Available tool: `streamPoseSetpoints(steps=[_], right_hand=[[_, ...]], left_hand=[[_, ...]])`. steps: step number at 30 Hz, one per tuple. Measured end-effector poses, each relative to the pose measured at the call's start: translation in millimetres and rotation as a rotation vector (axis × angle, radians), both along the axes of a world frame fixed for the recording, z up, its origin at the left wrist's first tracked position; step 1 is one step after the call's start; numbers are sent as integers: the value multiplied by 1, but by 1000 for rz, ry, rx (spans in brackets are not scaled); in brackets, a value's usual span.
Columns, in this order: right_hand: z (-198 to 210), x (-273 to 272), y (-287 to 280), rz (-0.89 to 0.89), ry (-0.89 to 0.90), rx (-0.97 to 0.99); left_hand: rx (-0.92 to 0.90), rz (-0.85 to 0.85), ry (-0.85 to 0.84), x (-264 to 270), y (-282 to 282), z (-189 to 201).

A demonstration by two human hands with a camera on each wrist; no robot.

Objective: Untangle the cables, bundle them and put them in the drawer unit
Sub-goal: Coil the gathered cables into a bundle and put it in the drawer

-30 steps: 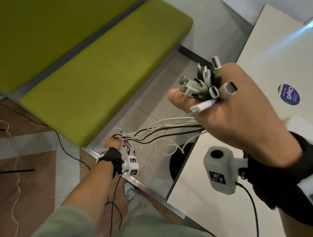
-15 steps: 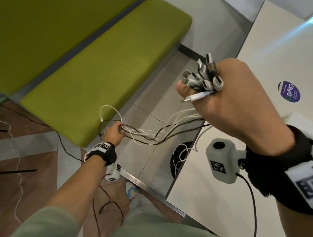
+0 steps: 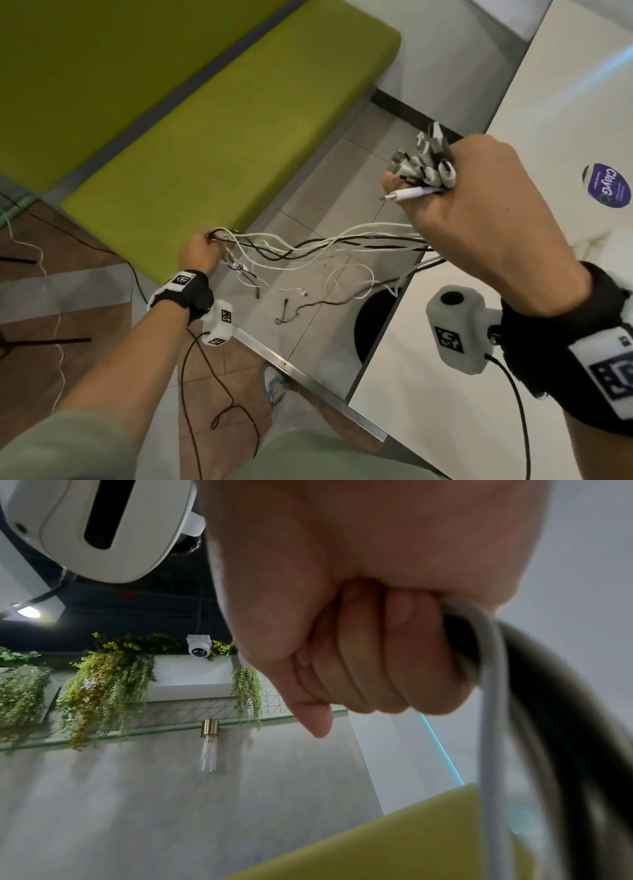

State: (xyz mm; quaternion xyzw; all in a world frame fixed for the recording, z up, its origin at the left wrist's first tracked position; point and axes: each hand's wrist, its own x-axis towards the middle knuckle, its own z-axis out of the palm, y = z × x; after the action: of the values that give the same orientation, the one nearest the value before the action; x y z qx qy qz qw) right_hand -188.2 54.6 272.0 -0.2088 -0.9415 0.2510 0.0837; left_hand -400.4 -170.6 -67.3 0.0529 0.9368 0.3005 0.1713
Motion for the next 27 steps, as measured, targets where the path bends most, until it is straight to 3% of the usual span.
streamPoseSetpoints(steps=[3,5,9,11,14,19,22,27], right_hand=[[-6,-4,-3,15,-29,25],[-11,-2,0,3,-54,20],[-9,8,9,-90,-59,-30],[-3,10,9,-116,-44,-63],[1,7,7,-123,-42,-48],[4,8,13,-151,3,19],[4,6,17,-143,4,64],[3,-1,16,-110,-8,107]], left_hand=[[191,-124,67,10,23,21],[201,-154,66,2,30,28],[76,135,-1,-38,4,24],[-60,78,-112,-38,-6,17],[-105,4,-194,-17,-6,5],[-259,-102,-138,9,-20,-13],[-258,-122,-199,17,-22,-11],[-233,-114,-122,19,-7,5]])
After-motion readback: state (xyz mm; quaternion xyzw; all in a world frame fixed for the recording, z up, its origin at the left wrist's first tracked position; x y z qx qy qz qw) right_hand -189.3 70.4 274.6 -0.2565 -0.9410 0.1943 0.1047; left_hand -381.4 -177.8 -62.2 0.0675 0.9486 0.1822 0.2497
